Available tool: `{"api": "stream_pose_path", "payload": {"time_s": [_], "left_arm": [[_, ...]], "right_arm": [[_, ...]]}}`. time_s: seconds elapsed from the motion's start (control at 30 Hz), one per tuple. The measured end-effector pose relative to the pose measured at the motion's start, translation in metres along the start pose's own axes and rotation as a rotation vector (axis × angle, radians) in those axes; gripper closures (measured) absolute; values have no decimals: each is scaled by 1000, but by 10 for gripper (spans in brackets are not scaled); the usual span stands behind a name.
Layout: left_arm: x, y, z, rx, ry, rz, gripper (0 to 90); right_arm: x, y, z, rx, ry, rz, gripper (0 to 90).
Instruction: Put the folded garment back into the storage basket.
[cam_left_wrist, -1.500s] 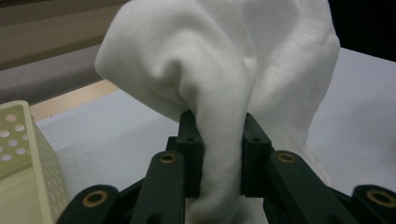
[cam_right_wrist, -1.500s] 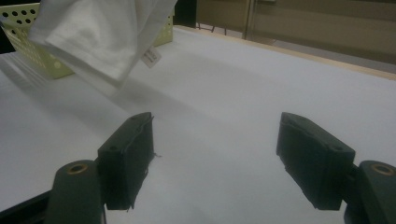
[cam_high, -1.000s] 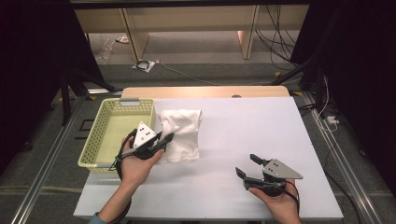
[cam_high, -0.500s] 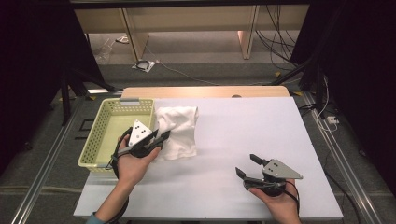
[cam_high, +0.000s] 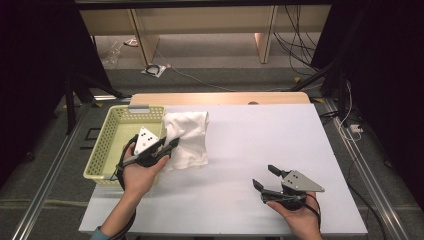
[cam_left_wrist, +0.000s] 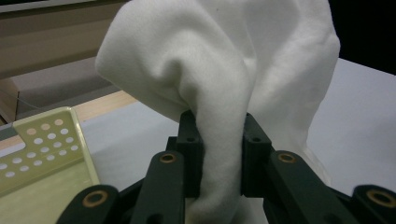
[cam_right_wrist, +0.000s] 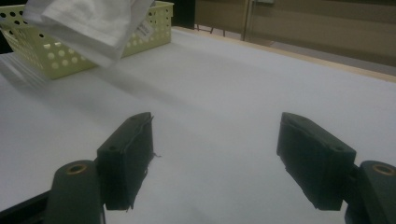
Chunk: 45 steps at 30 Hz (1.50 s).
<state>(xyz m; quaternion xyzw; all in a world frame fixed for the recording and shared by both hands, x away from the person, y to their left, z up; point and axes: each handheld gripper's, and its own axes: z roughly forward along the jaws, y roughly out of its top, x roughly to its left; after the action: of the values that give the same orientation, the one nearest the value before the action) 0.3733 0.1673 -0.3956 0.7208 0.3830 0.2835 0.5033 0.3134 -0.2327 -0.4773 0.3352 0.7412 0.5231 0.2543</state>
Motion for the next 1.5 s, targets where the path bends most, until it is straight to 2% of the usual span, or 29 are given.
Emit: {"api": "stream_pose_path", "payload": {"time_s": [0.67, 1.5], "left_arm": [[15, 5, -9, -27, 38, -23, 741], [25, 8, -16, -47, 63, -40, 741]], "right_arm": [[0, 0, 0, -5, -1, -1, 278], [0, 0, 0, -8, -1, 2, 277]]}}
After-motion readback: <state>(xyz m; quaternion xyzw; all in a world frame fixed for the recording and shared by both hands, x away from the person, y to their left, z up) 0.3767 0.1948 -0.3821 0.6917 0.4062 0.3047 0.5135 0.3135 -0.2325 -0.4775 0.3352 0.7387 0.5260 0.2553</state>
